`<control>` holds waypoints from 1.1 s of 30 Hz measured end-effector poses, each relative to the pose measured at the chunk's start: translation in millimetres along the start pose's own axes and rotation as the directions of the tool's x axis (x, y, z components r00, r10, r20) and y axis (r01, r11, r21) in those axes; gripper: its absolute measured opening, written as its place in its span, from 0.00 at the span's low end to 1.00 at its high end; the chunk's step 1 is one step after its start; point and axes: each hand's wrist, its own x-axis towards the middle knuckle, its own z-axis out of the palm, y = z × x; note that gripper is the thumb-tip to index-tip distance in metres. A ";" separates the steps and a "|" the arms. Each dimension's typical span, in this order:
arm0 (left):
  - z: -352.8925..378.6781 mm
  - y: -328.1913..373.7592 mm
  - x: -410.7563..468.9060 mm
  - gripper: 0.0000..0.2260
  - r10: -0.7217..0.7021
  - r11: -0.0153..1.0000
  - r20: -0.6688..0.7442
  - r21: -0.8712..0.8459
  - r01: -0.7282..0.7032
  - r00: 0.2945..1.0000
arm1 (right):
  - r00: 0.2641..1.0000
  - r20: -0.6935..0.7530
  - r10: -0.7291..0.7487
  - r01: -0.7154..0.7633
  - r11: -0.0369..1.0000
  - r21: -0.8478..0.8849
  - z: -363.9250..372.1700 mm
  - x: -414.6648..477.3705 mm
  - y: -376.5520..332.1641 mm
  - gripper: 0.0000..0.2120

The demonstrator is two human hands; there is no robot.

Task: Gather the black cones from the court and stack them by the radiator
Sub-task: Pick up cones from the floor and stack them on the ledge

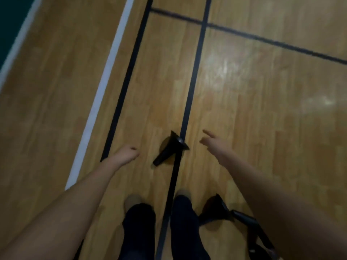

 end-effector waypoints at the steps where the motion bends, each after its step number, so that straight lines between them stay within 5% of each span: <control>1: 11.3 -4.7 12.5 0.12 -0.008 1.000 0.001 -0.024 0.008 1.000 | 1.000 0.005 0.001 -0.001 1.000 0.000 4.3 13.9 6.1 0.26; 7: 97.0 -75.3 85.9 0.06 -0.122 0.977 -0.002 -0.174 0.120 0.992 | 1.000 0.009 0.001 0.000 0.994 -0.110 49.0 101.3 74.7 0.26; 16: 187.3 -140.0 219.5 0.23 -0.237 0.802 0.142 -0.530 0.276 0.961 | 0.995 0.008 -0.102 0.102 0.987 -0.127 85.2 212.3 145.2 0.26; 21: 202.1 -139.1 260.0 0.22 -0.171 0.675 0.163 -0.699 0.236 0.972 | 0.971 -0.025 -0.238 0.232 0.961 -0.151 92.6 237.3 164.3 0.23; 27: 196.8 -129.4 269.1 0.30 -0.215 0.539 0.150 -0.806 0.245 0.965 | 0.982 0.025 -0.187 0.189 0.979 -0.072 83.3 242.4 153.1 0.24; 33: 153.5 -107.0 212.3 0.27 -0.211 0.540 0.026 -0.830 0.139 0.977 | 0.982 0.000 -0.190 0.190 0.982 0.007 72.4 185.1 118.5 0.25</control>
